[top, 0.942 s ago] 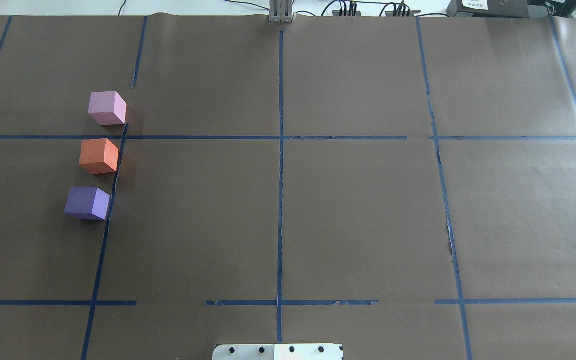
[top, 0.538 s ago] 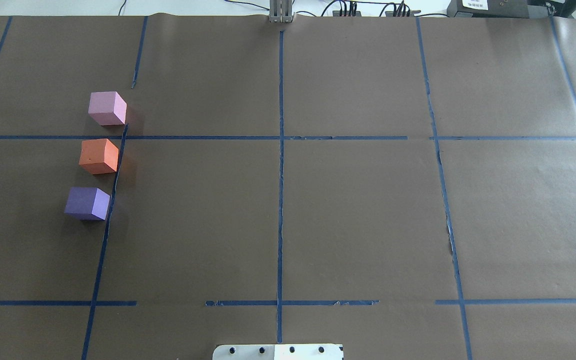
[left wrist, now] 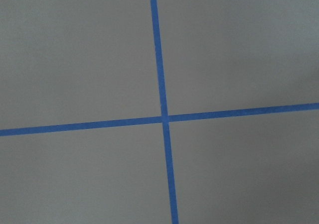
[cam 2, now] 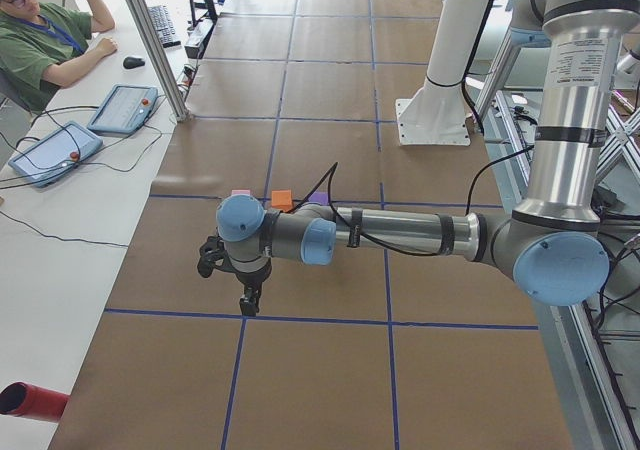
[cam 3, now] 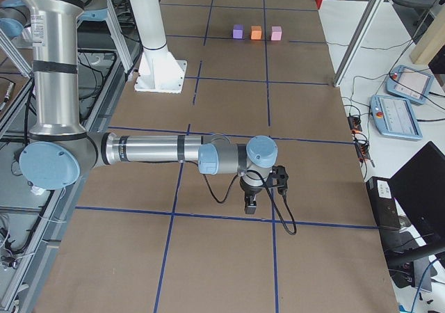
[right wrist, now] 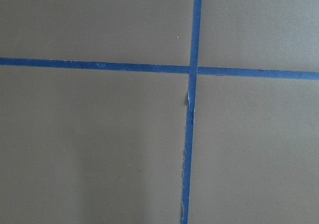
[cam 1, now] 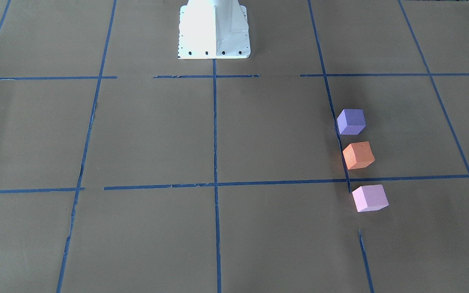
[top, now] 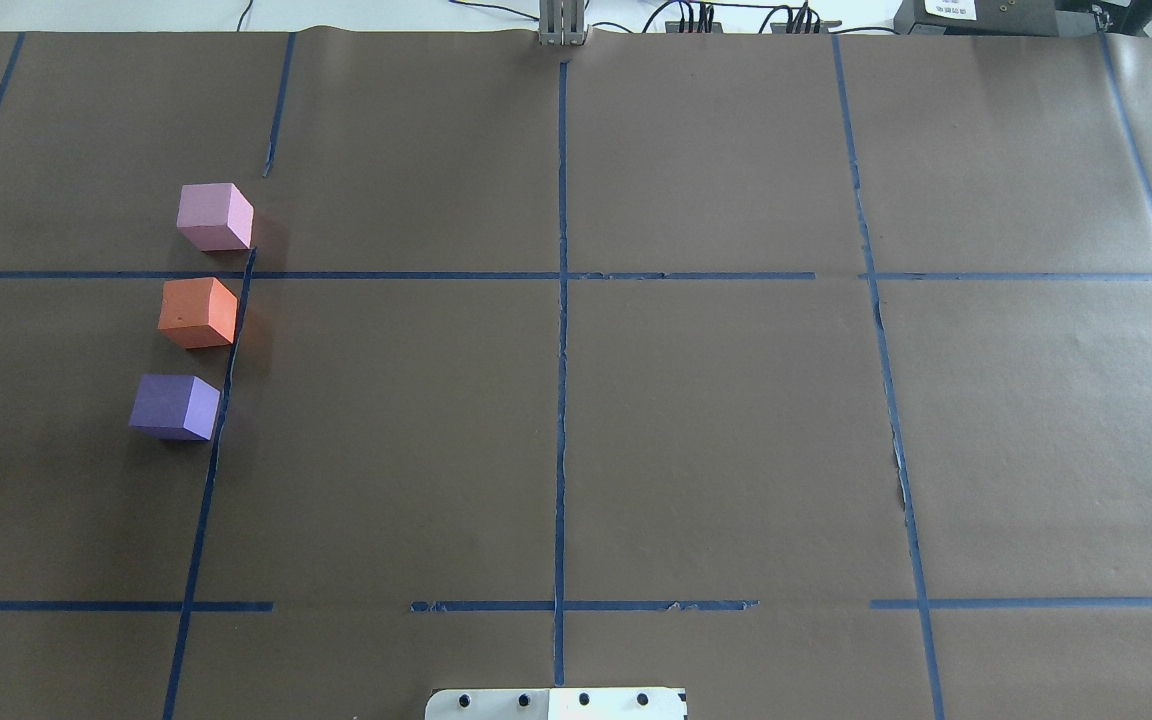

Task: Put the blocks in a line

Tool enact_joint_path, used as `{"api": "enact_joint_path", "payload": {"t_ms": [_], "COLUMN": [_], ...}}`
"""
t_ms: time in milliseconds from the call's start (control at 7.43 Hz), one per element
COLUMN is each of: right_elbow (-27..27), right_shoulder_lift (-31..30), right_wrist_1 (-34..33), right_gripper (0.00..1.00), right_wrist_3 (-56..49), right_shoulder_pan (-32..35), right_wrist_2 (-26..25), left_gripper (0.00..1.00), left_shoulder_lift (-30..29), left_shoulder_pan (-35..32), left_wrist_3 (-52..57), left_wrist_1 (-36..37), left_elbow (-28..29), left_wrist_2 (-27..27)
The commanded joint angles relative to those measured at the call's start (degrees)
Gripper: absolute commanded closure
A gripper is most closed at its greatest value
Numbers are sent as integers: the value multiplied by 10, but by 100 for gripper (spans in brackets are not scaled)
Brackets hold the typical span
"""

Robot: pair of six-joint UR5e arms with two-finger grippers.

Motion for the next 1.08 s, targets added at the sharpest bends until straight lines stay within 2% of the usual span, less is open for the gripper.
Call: {"api": "enact_joint_path", "payload": {"t_ms": [0, 942], "right_elbow": [1, 0], "right_shoulder_lift": [0, 1], "right_wrist_1": [0, 0], "right_gripper": [0, 0], "right_wrist_3": [0, 0], "right_shoulder_pan": [0, 0], "right_wrist_2": [1, 0], "left_gripper": [0, 0], "left_shoulder_lift": [17, 47], "left_shoulder_pan": [-6, -11], "left_wrist_3": [21, 22], "left_wrist_1": [1, 2], "left_elbow": [5, -3], "left_wrist_2": [-1, -5]}}
